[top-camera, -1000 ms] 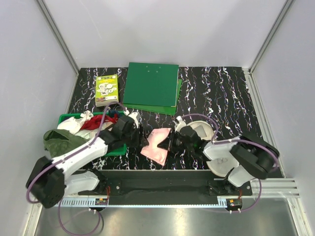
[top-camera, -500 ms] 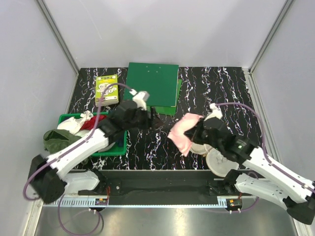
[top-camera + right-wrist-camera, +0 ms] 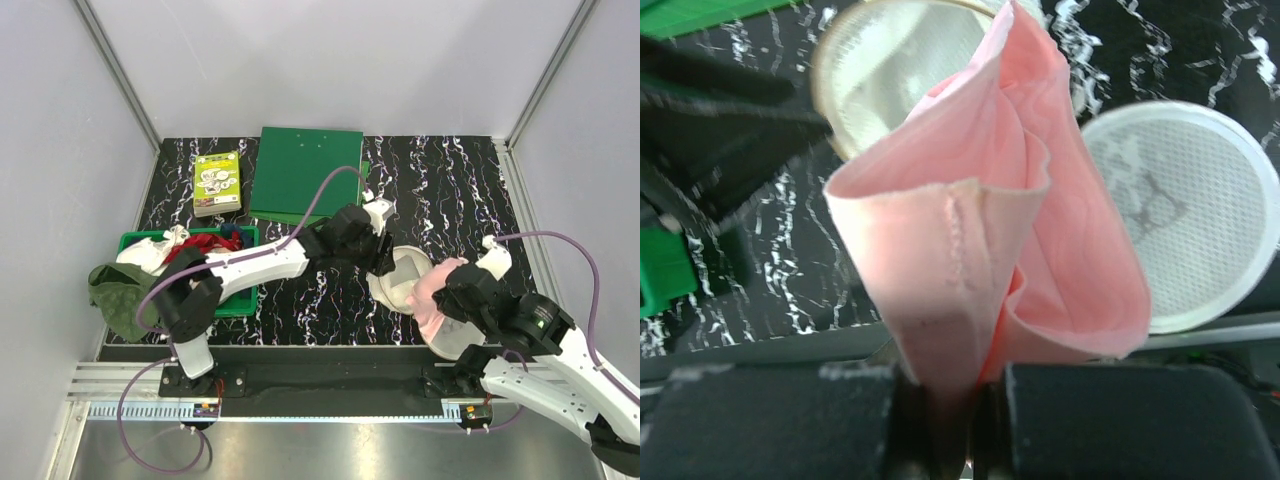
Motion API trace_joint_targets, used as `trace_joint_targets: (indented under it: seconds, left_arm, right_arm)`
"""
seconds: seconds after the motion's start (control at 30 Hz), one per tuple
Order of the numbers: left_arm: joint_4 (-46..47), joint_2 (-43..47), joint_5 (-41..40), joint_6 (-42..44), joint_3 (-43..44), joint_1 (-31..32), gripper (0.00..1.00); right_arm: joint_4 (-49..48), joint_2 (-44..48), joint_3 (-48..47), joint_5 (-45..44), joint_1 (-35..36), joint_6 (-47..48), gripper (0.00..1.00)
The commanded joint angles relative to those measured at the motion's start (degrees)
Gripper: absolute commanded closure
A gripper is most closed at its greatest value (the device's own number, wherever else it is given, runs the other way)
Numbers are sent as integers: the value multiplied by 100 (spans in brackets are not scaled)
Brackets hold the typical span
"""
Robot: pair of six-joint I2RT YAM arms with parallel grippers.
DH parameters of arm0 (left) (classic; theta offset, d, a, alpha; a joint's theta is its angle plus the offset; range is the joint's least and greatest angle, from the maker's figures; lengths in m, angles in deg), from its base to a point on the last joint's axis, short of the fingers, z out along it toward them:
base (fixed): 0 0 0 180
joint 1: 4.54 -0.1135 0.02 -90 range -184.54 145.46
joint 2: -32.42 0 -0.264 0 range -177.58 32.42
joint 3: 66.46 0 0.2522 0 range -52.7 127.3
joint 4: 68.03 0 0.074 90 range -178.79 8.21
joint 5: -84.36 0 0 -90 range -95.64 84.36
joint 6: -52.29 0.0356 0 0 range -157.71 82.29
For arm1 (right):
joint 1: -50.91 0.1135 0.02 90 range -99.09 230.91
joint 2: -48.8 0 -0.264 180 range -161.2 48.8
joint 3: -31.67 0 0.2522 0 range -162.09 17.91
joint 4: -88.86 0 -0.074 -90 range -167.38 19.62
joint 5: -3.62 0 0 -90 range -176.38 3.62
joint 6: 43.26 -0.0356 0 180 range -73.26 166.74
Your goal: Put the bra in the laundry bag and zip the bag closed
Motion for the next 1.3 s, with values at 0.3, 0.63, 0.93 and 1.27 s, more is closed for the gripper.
trace_joint_targets:
  seconds: [0.3, 0.63, 0.93, 1.27]
  left_arm:
    - [-370, -1041, -223, 223, 1186, -23, 70]
    - [-818, -488, -188, -92, 880, -75, 100]
    - [-765, 260, -337, -453, 272, -84, 100]
    - [-871, 383, -417, -479, 228, -137, 100]
  right_arm:
    - [-481, -270, 243, -293, -19, 250, 100]
    - [-2722, -1229, 796, -336, -11, 1595, 100]
    - [-4579, -1045, 1754, 524, -19, 2220, 100]
    - [-5238, -894, 2573, 1412, -19, 2290, 100]
